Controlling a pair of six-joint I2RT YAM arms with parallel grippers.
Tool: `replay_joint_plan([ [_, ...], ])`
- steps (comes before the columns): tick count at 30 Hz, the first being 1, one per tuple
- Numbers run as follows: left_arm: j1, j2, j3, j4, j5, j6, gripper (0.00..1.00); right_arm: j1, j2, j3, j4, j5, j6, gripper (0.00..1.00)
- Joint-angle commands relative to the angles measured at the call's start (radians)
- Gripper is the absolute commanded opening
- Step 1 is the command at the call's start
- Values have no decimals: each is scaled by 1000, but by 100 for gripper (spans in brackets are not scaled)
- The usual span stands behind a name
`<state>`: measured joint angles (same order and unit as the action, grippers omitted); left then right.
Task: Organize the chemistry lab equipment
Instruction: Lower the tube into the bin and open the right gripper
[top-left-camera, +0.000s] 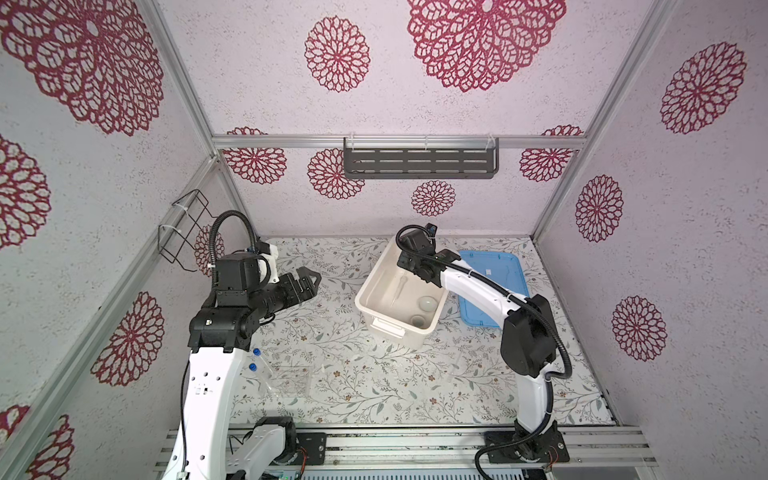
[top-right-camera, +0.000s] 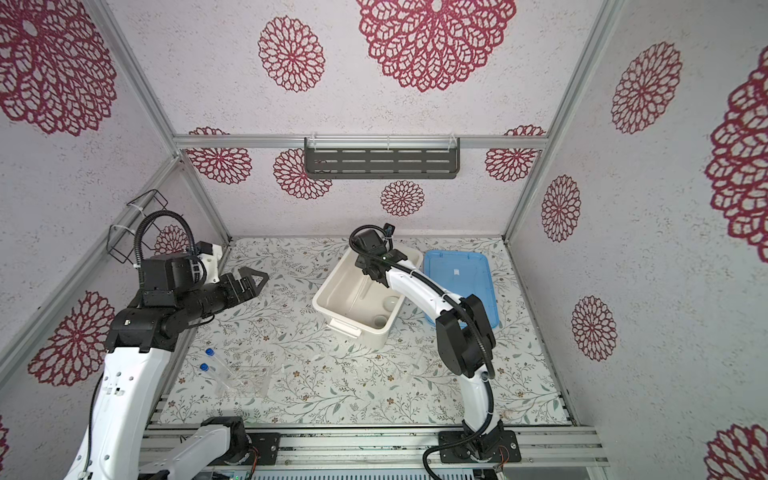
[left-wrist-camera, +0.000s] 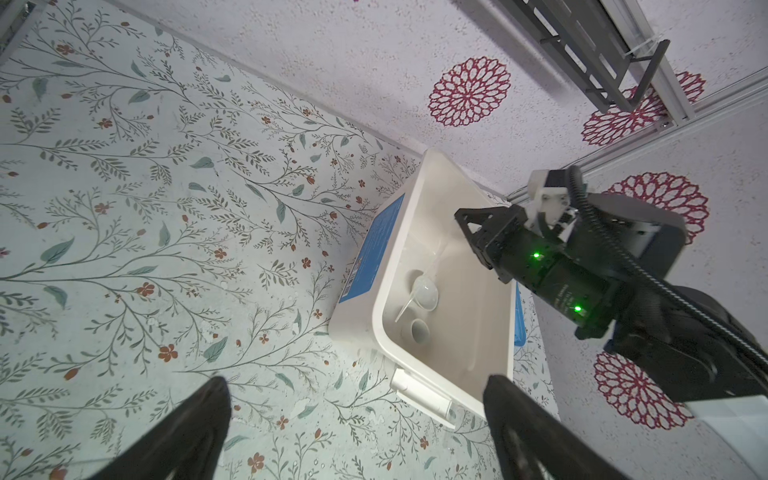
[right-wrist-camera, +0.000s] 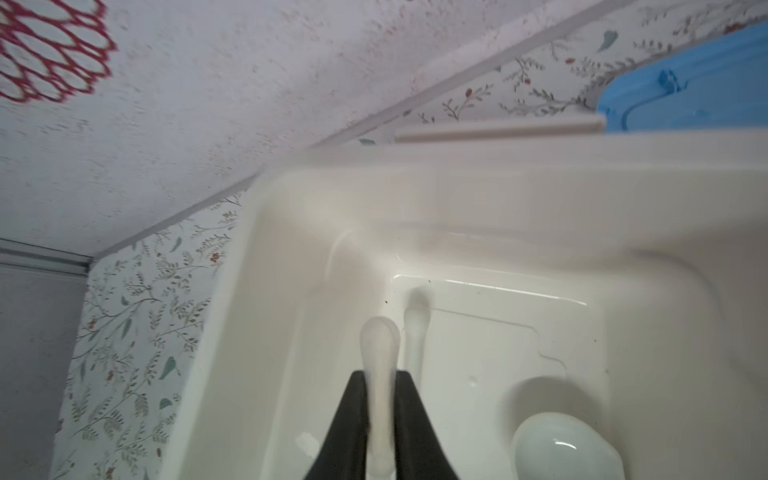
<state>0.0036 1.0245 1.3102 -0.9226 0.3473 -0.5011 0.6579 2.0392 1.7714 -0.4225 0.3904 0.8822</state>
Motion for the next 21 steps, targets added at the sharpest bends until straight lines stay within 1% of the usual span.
replay_joint_plan([
  [1, 8, -26, 13, -36, -30, 32, 98, -7, 4, -7, 16, 43, 68, 16],
  [3, 8, -29, 8, -38, -31, 32, 98, -7, 26, -12, 5, 72, 91, 16],
  [8, 8, -30, 4, -43, -3, 14, 98, -15, 82, -26, -8, 96, 135, 16],
  [12, 8, -42, 21, -55, 12, -5, 98, -18, 119, -29, 20, 112, 120, 16],
  [17, 8, -68, 15, -63, 0, -11, 98, -20, 188, 26, 13, 122, 109, 20],
  [21, 8, -72, 15, -93, -14, 5, 98, -18, 205, 39, 4, 120, 116, 27],
])
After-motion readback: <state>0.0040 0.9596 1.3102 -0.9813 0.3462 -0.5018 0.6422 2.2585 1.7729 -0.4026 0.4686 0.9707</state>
